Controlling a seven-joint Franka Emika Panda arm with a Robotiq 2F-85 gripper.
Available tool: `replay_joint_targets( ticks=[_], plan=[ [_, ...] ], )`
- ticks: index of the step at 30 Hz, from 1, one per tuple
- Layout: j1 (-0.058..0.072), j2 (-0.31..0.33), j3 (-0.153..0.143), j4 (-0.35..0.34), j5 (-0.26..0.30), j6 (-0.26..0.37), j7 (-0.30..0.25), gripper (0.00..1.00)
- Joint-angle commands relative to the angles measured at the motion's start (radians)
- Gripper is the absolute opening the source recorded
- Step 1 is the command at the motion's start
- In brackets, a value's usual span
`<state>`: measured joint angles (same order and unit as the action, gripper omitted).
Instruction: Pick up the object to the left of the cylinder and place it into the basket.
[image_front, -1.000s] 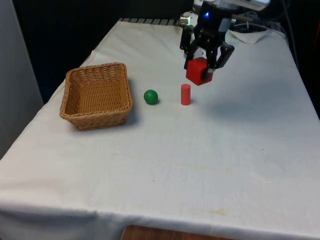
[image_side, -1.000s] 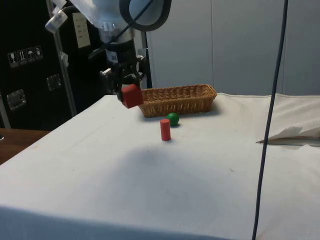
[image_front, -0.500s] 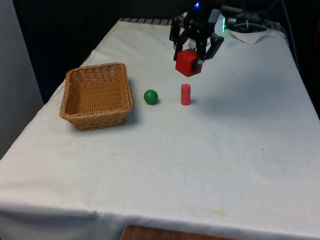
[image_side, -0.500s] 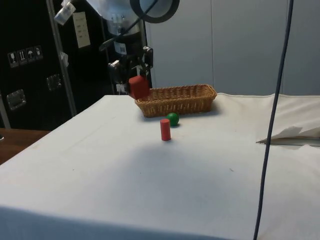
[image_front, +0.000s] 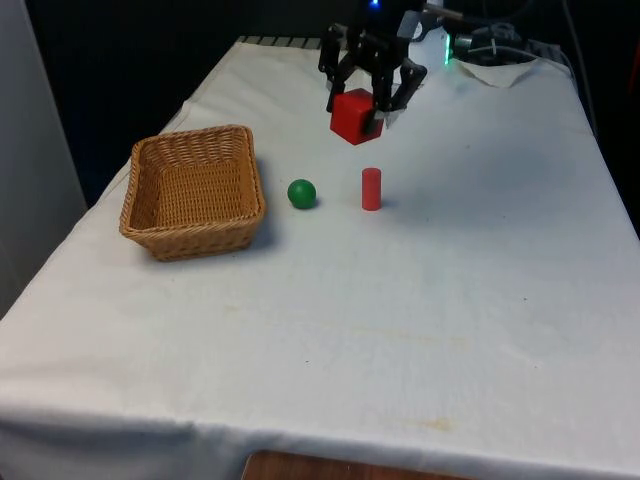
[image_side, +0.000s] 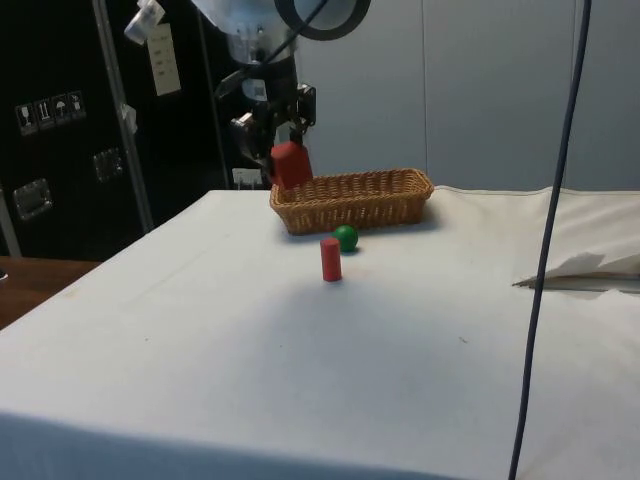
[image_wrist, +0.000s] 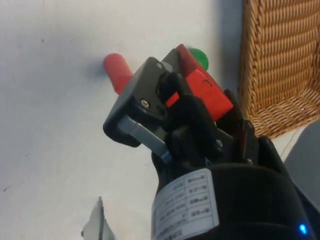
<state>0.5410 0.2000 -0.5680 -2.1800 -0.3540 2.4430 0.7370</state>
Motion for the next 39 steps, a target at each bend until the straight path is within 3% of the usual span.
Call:
replay_joint_targets(
  ticks=[1, 17, 26, 28, 36, 37, 38, 39],
  plan=[
    [0.000, -0.002, -0.003, -0.002, -0.005, 0.000, -0.002, 0.12],
    [-0.008, -0.019, -0.055, -0.026, -0.080, 0.011, -0.056, 0.12],
    [-0.017, -0.014, -0.090, -0.029, -0.095, 0.022, -0.101, 0.12],
    [-0.014, -0.012, -0.087, -0.024, -0.084, 0.007, -0.100, 0.12],
    [-0.030, 0.011, -0.136, -0.036, -0.087, 0.073, -0.160, 0.12],
    [-0.023, 0.014, -0.136, -0.029, -0.084, 0.054, -0.154, 0.12],
    [-0.032, 0.014, -0.141, -0.037, -0.086, 0.081, -0.165, 0.12],
    [-0.033, 0.017, -0.145, -0.039, -0.085, 0.090, -0.170, 0.12]
  ],
)
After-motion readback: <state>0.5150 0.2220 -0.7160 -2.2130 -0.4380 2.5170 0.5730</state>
